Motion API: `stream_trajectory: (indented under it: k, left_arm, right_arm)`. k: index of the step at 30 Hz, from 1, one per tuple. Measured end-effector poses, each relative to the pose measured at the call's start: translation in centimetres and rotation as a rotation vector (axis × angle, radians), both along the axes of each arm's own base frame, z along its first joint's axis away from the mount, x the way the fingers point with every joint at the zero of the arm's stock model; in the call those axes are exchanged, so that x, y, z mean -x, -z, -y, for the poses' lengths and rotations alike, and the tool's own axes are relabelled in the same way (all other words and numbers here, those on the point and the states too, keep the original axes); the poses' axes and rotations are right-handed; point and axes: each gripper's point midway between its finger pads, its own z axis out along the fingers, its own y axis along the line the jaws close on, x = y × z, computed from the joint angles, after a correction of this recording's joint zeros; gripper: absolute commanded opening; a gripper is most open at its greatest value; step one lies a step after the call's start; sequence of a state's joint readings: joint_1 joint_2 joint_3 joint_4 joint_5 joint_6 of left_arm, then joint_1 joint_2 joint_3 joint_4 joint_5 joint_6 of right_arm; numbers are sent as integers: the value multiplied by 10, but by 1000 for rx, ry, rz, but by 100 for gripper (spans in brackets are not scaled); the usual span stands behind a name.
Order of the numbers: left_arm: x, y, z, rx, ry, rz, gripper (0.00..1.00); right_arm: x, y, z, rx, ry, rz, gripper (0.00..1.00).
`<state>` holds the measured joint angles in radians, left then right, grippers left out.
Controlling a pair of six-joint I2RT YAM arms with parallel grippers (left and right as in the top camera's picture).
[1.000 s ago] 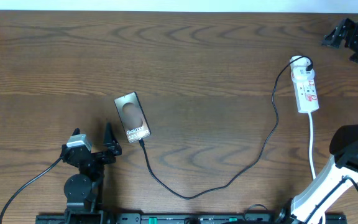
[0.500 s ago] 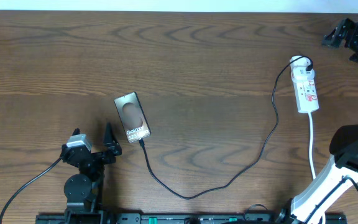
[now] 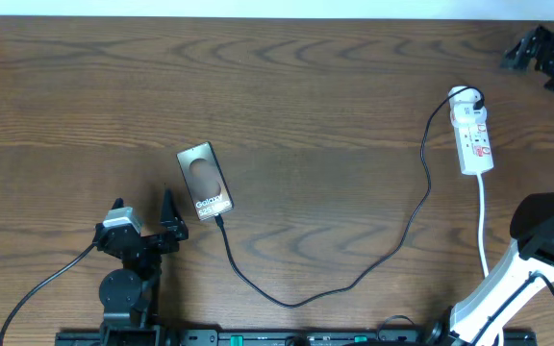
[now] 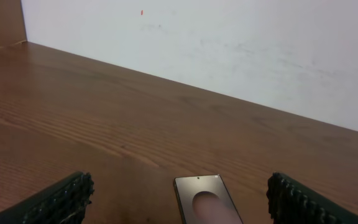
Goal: Plug charger to phone and switch on socket
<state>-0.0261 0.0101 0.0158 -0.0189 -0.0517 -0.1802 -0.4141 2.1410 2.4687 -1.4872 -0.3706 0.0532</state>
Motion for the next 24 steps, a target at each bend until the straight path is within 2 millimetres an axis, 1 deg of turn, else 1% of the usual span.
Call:
stream_trajectory:
  k: [2, 3, 4, 6, 7, 10, 13, 16, 20, 22, 24]
  left_arm:
    - [0, 0, 0, 0, 0, 0, 91]
    - [0, 0, 0, 0, 0, 0, 91]
    - [0, 0, 0, 0, 0, 0, 91]
    - [0, -1, 0, 0, 0, 1, 91]
    - [0, -1, 0, 0, 0, 1, 91]
    - [0, -1, 0, 0, 0, 1, 91]
    - [0, -1, 0, 0, 0, 1, 91]
    - [0, -1, 0, 0, 0, 1, 91]
    - [0, -1, 0, 1, -1, 0, 91]
    - [0, -1, 0, 2, -3, 1, 91]
    - [0, -1, -1, 3, -4, 1, 91]
  right_arm:
    - [-10, -4, -2, 18, -11, 38, 99]
    - [-16, -6, -5, 28, -21, 59, 99]
    - [-23, -9, -12, 38, -41, 81, 99]
    - [-38, -15, -31, 61, -87, 131, 99]
    - [-42, -17, -38, 67, -103, 144, 99]
    - [-60, -25, -73, 105, -175, 203, 99]
    - [-67, -35, -102, 145, -223, 261, 99]
    - [-61, -50, -119, 179, -246, 333, 99]
    - [-36, -63, -124, 215, -241, 413, 99]
    - [-22, -63, -124, 230, -232, 454, 99]
    - [-8, -53, -125, 238, -229, 469, 99]
